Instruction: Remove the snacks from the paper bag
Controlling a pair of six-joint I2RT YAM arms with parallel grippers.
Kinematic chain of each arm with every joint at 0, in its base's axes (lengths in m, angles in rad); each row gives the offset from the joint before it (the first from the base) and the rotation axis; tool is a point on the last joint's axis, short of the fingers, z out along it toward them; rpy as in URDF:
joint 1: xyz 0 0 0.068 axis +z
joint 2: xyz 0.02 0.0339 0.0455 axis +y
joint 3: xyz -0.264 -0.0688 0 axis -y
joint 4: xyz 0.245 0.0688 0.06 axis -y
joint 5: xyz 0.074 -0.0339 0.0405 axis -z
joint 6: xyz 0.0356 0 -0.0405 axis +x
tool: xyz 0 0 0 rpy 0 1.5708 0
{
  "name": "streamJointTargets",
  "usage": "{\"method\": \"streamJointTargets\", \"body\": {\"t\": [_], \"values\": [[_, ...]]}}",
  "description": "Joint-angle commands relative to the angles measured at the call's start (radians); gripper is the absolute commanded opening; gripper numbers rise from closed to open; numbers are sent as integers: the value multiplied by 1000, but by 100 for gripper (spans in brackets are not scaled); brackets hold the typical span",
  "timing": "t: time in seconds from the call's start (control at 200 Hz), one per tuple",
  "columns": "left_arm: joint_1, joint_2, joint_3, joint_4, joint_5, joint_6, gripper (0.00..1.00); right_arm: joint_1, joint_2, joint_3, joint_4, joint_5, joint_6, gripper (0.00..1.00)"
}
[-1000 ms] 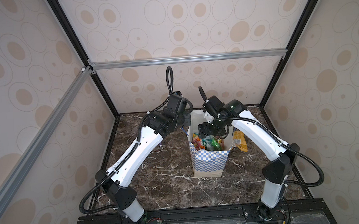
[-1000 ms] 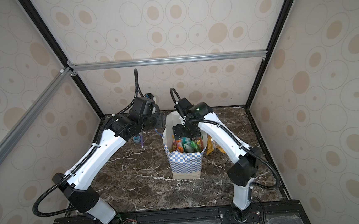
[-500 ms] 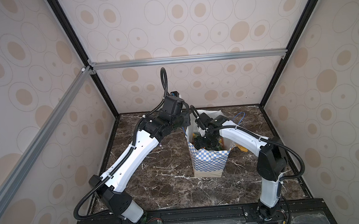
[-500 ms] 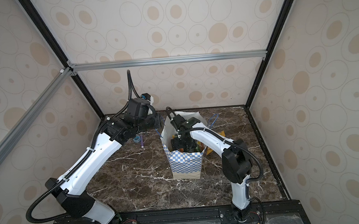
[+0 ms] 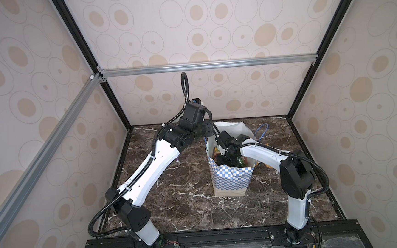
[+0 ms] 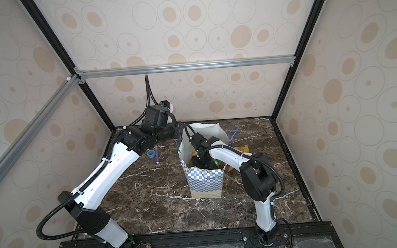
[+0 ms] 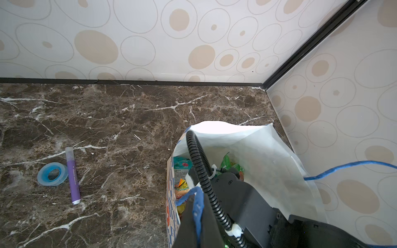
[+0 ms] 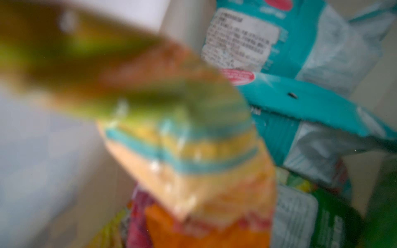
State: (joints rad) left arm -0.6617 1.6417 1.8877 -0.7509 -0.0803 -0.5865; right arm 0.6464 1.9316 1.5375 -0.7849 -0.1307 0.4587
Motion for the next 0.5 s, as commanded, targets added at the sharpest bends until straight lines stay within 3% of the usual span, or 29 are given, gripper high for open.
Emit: {"method": "streamJointTargets", "body": {"t": [0.0, 0.125, 0.495], "values": [[16, 1, 53, -13, -4, 9, 0, 8, 1, -18, -15, -10, 4, 20], [19, -3, 43, -15, -10, 14, 0, 7, -54, 1, -43, -12, 7, 0], [21, -49, -39, 27, -34, 21, 0, 2, -237, 104, -107, 67, 3, 0]]}}
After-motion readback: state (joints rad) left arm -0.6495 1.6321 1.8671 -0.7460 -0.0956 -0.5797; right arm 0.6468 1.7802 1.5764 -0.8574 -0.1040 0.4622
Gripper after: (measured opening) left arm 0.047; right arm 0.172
